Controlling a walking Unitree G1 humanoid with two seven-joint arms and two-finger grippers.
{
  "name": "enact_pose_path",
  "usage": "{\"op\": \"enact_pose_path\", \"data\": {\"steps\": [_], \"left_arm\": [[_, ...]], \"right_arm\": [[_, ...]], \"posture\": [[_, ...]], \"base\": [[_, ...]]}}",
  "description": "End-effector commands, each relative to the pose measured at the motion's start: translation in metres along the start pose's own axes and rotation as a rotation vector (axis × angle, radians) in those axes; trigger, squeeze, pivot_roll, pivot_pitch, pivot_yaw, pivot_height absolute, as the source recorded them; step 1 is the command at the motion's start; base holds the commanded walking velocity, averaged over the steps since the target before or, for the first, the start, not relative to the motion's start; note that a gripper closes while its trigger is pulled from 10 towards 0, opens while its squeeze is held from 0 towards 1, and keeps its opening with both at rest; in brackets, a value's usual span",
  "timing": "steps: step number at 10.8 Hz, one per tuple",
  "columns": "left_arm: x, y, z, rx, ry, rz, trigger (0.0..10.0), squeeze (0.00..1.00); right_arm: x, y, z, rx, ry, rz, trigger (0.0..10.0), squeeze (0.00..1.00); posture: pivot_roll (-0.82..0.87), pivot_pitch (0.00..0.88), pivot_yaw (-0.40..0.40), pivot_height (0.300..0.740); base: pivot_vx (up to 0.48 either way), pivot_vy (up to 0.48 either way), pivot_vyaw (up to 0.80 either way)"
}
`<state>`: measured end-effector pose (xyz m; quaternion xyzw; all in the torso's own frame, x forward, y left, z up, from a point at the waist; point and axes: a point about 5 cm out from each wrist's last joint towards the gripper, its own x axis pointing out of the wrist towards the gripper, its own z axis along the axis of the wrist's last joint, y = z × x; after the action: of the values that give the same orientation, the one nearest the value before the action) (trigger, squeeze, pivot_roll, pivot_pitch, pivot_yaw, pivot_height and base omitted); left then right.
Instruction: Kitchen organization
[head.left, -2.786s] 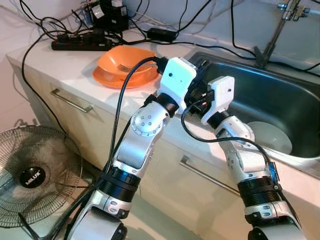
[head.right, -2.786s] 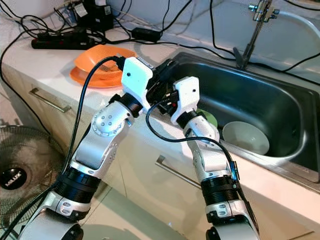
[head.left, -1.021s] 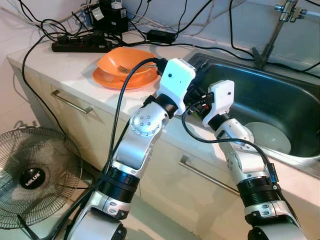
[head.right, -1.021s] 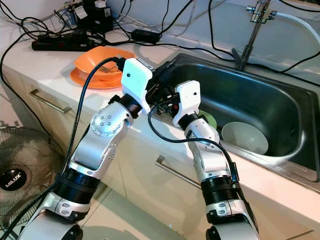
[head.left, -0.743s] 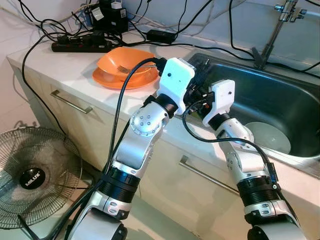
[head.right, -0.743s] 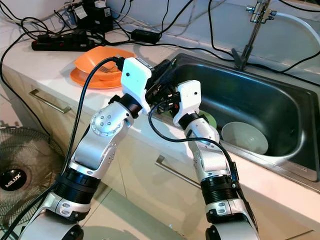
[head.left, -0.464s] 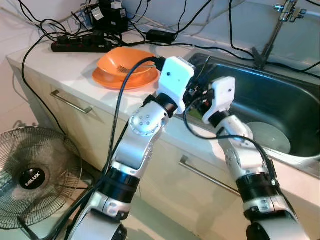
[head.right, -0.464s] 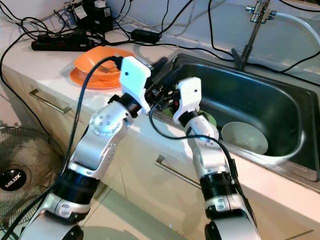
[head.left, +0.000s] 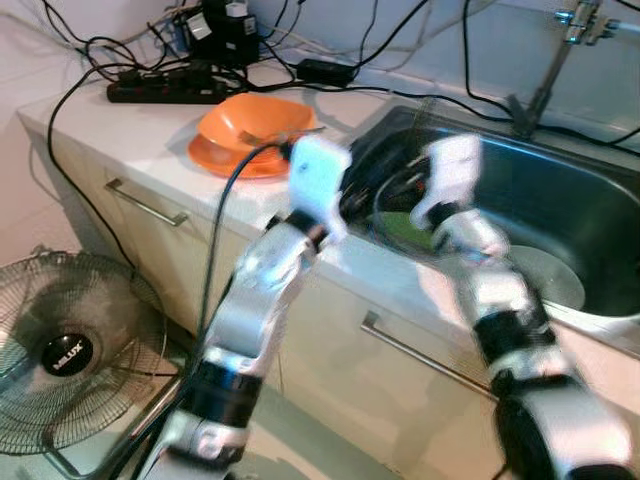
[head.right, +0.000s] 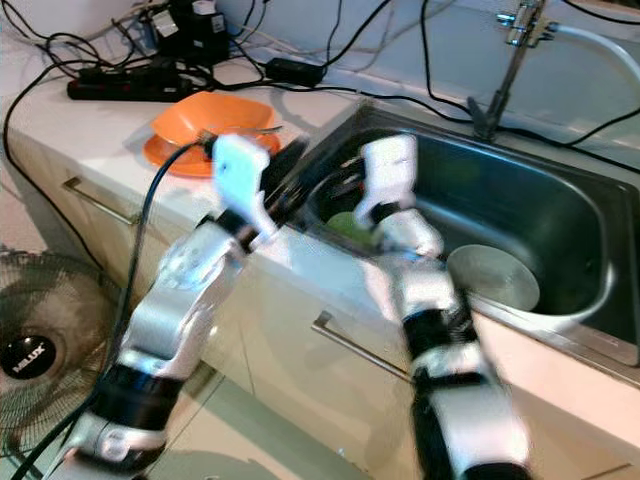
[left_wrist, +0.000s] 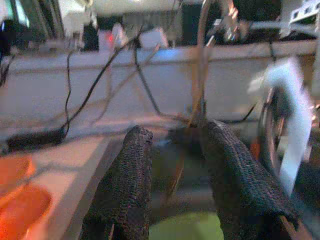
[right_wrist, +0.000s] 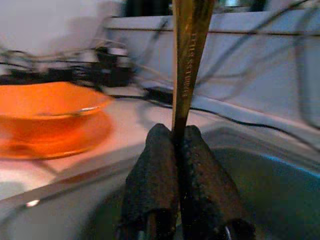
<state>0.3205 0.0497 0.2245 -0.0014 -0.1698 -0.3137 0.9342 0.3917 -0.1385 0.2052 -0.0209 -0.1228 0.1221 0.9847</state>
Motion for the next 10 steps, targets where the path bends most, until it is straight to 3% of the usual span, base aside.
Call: {"op": "enact_pose_path", "data": {"steps": [1,2,4,10], "left_arm": [[-0.004,-0.001,-0.002,-0.016,0.023,-0.024,10.0,0.0],[-0.018,0.003,-0.016,-0.047,0.099,-0.03,10.0,0.0],[-0.028,0.003,-0.025,-0.063,0.149,-0.033,10.0,0.0],[-0.046,-0.003,-0.038,-0.152,0.265,-0.094,10.0,0.0]], "right_arm": [[0.004,-0.008,0.003,-0.012,-0.001,-0.042,10.0,0.0],[0.009,-0.019,0.004,-0.041,0.027,-0.09,10.0,0.0],[0.01,-0.027,0.003,-0.056,0.058,-0.125,10.0,0.0],[0.005,-0.024,-0.02,-0.121,0.192,-0.106,10.0,0.0]], "posture": [[0.18,0.045,-0.023,0.74],[0.18,0.044,-0.025,0.74],[0.19,0.042,-0.027,0.74],[0.21,0.027,-0.028,0.74]], "base": [[0.0,0.0,0.0],[0.0,0.0,0.0],[0.0,0.0,0.0],[0.0,0.0,0.0]]}}
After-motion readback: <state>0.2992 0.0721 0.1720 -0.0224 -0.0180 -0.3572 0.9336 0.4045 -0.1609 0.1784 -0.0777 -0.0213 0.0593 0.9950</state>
